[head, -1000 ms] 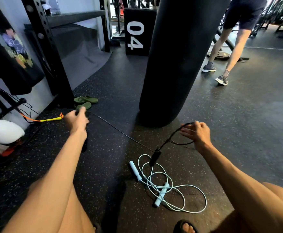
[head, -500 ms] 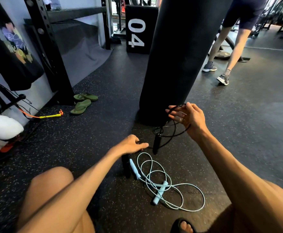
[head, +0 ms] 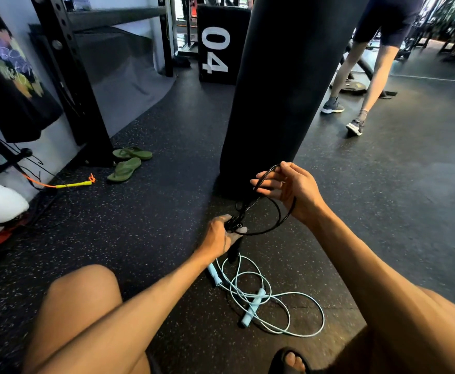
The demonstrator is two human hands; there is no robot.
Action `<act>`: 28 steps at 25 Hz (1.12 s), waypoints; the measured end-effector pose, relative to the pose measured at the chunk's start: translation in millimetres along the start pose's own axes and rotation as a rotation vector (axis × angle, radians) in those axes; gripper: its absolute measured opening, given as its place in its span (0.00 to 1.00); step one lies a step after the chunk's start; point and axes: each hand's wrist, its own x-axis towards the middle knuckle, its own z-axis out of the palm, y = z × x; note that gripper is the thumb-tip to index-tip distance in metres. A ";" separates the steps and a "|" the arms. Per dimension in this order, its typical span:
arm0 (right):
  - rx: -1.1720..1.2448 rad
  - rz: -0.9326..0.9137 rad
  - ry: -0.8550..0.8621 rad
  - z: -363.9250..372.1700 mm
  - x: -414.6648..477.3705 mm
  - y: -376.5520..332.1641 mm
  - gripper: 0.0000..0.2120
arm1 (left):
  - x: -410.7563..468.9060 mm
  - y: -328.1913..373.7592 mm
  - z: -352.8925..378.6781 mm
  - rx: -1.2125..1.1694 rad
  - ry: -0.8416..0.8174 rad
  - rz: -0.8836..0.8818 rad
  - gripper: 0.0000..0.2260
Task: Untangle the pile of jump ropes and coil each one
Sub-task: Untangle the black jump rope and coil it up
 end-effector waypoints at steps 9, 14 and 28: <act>-0.928 -0.038 0.550 -38.8 16.0 15.0 0.14 | 8.0 8.1 -4.9 -0.102 0.008 0.000 0.17; -0.955 0.063 0.444 -29.1 2.6 37.9 0.15 | 14.1 18.6 -23.8 -0.318 0.116 -0.112 0.15; -0.905 0.149 -0.264 0.2 -22.7 104.7 0.10 | 14.9 29.6 -32.0 -0.781 0.157 -0.190 0.12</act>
